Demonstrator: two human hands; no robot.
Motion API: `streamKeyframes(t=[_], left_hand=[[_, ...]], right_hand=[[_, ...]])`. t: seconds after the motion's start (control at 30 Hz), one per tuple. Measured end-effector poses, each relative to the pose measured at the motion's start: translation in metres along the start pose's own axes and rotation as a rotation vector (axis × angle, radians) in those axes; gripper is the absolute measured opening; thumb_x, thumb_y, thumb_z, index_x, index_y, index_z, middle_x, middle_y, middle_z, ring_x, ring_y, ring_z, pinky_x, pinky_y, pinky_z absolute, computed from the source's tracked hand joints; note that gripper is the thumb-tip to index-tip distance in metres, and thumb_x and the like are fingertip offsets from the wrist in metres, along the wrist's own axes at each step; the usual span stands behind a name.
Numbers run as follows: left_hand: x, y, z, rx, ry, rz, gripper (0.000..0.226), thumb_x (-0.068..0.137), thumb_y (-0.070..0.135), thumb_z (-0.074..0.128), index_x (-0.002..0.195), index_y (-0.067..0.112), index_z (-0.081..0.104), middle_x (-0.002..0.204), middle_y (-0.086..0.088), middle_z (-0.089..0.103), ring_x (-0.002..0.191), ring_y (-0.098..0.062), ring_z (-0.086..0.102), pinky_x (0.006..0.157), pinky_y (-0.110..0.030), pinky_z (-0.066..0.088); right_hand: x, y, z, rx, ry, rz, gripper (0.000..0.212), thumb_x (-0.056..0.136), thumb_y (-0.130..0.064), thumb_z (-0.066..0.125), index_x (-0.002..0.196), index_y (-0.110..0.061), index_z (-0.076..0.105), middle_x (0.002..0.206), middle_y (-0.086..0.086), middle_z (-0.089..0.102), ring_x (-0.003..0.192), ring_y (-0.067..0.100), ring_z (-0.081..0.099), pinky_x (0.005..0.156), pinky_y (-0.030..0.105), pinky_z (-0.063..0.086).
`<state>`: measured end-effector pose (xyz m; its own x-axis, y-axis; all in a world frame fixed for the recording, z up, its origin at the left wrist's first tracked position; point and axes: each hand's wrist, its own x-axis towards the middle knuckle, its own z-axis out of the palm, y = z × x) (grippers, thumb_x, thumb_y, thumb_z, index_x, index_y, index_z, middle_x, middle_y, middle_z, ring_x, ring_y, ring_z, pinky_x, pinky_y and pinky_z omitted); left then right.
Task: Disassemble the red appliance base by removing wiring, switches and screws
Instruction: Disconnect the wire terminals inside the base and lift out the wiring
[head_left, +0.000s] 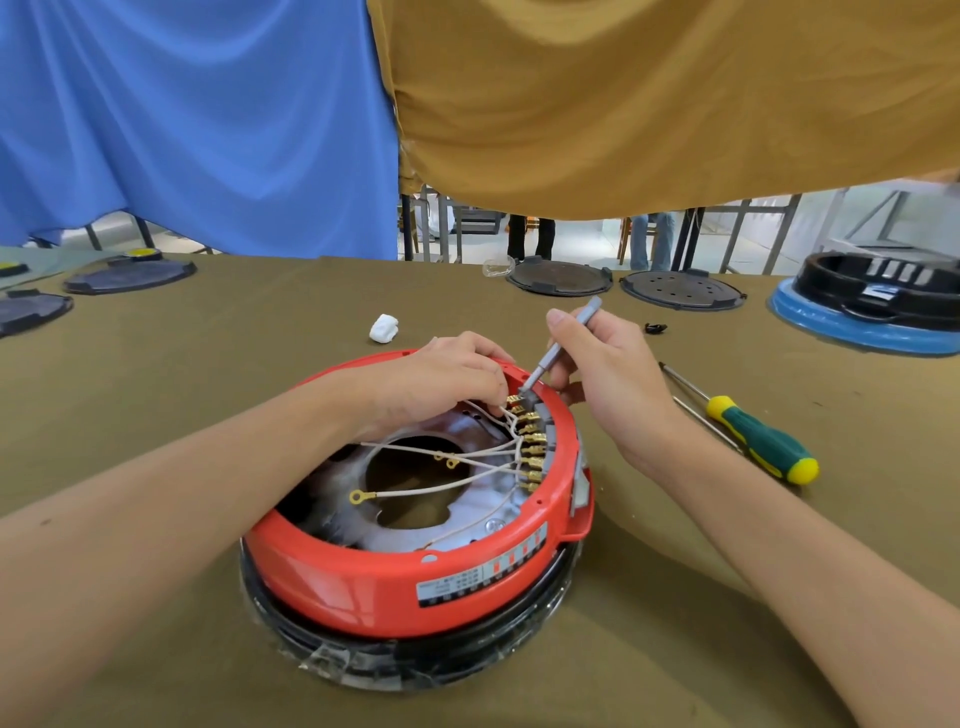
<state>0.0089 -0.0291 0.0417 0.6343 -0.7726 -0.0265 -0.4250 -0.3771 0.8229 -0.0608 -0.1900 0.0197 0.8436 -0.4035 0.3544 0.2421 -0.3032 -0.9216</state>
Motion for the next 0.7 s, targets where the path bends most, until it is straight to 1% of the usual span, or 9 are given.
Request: streamKeyframes(t=[0.1,0.17,0.23,0.3,0.37,0.47,0.53,0.63,0.7], left_hand=[[-0.0011,-0.0015,0.0003,-0.013,-0.007,-0.001,0.025,0.086,0.008,0.057,0.064,0.017,0.063,0.127,0.005,0.048,0.111,-0.008,0.05,0.066,-0.008,0.049],[-0.0021,-0.0021,-0.0002,-0.023,-0.021,0.003,0.029,0.087,0.01,0.058,0.061,0.022,0.063,0.128,0.004,0.048,0.111,-0.007,0.05,0.064,-0.005,0.047],[-0.0013,-0.0018,-0.001,-0.005,-0.029,-0.002,0.026,0.083,0.019,0.061,0.057,0.026,0.063,0.129,0.007,0.048,0.117,-0.009,0.045,0.077,-0.01,0.045],[-0.0009,-0.0005,-0.0021,0.018,-0.026,-0.016,0.017,0.072,0.029,0.058,0.055,0.028,0.064,0.127,0.011,0.049,0.122,-0.009,0.041,0.091,-0.021,0.037],[-0.0008,-0.0003,-0.0025,0.011,-0.021,-0.021,0.016,0.068,0.03,0.056,0.055,0.03,0.065,0.125,0.012,0.049,0.123,-0.01,0.04,0.096,-0.025,0.035],[-0.0006,-0.0021,-0.0018,-0.008,-0.019,-0.017,0.022,0.075,0.026,0.059,0.054,0.028,0.066,0.124,0.012,0.05,0.124,-0.011,0.04,0.097,-0.026,0.037],[-0.0006,-0.0027,-0.0019,-0.019,-0.022,-0.015,0.023,0.078,0.022,0.06,0.055,0.025,0.065,0.125,0.011,0.049,0.124,-0.012,0.04,0.092,-0.024,0.039],[-0.0013,-0.0011,-0.0022,-0.008,-0.02,-0.022,0.012,0.067,0.029,0.056,0.06,0.022,0.063,0.128,0.009,0.048,0.121,-0.01,0.042,0.086,-0.023,0.039],[-0.0013,-0.0011,-0.0026,0.002,-0.017,-0.016,0.013,0.071,0.028,0.058,0.063,0.019,0.063,0.129,0.009,0.048,0.121,-0.011,0.042,0.091,-0.025,0.04]], right_hand=[[0.0008,0.0006,-0.0006,0.049,-0.015,0.076,0.034,0.103,-0.03,0.05,0.074,-0.013,0.057,0.053,-0.005,0.055,0.049,0.006,0.055,0.049,0.019,0.049],[0.0005,0.001,-0.0014,0.078,-0.031,0.12,0.033,0.103,-0.031,0.05,0.076,-0.014,0.057,0.053,-0.005,0.056,0.05,0.007,0.056,0.051,0.021,0.05],[-0.0002,0.0015,-0.0013,0.095,-0.024,0.135,0.033,0.104,-0.03,0.049,0.077,-0.013,0.057,0.053,-0.006,0.056,0.05,0.006,0.057,0.051,0.02,0.051],[-0.0017,0.001,0.0007,0.071,0.009,0.082,0.034,0.104,-0.029,0.049,0.076,-0.012,0.057,0.052,-0.006,0.056,0.049,0.005,0.056,0.049,0.018,0.049],[-0.0032,0.0,0.0026,0.003,0.042,-0.022,0.035,0.104,-0.03,0.05,0.075,-0.011,0.057,0.051,-0.006,0.056,0.049,0.007,0.055,0.049,0.019,0.047],[-0.0042,-0.0011,0.0038,-0.027,0.044,-0.096,0.034,0.103,-0.031,0.05,0.078,-0.009,0.057,0.052,-0.006,0.057,0.049,0.007,0.055,0.049,0.021,0.046],[-0.0036,0.0005,0.0032,0.021,0.036,-0.025,0.034,0.103,-0.03,0.05,0.076,-0.011,0.057,0.052,-0.007,0.056,0.051,0.006,0.056,0.05,0.018,0.048],[-0.0034,0.0031,0.0023,0.099,0.003,0.116,0.034,0.103,-0.032,0.05,0.074,-0.015,0.057,0.054,-0.007,0.055,0.054,0.006,0.056,0.054,0.019,0.05],[-0.0029,0.0032,0.0016,0.117,-0.008,0.154,0.033,0.103,-0.032,0.05,0.075,-0.016,0.056,0.055,-0.007,0.055,0.054,0.007,0.056,0.055,0.019,0.05]])
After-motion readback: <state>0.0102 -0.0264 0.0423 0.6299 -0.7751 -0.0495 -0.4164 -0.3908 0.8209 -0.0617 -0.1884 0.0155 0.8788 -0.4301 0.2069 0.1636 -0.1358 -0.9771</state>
